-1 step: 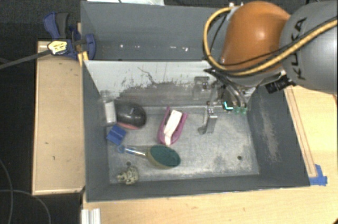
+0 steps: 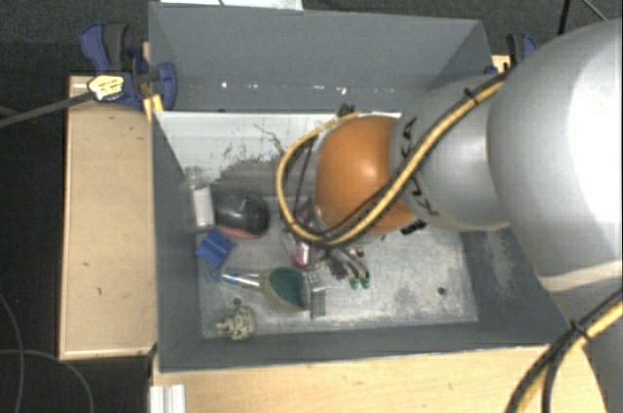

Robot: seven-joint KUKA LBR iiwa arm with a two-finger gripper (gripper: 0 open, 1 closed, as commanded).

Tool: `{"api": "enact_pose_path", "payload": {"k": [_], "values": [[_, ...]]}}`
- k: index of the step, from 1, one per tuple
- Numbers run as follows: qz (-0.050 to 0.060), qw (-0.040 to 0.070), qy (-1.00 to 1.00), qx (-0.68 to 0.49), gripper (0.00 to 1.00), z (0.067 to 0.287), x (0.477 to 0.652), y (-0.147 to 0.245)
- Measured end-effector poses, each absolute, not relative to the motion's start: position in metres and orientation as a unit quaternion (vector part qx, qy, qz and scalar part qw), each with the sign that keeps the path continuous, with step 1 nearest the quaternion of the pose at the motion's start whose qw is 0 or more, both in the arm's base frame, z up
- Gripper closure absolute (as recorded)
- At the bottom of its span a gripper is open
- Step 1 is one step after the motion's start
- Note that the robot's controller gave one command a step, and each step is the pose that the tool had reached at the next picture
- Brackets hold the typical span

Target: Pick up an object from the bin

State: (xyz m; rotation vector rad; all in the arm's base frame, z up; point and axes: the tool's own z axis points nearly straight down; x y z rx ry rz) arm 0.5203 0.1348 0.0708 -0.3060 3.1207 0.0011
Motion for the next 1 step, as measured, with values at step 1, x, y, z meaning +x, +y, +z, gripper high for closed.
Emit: {"api": "enact_pose_path", "payload": {"k": [1], "values": [[0.001,0.003,0.998,-0.065,0.0,0.1019,0.5082,0.1727]]}}
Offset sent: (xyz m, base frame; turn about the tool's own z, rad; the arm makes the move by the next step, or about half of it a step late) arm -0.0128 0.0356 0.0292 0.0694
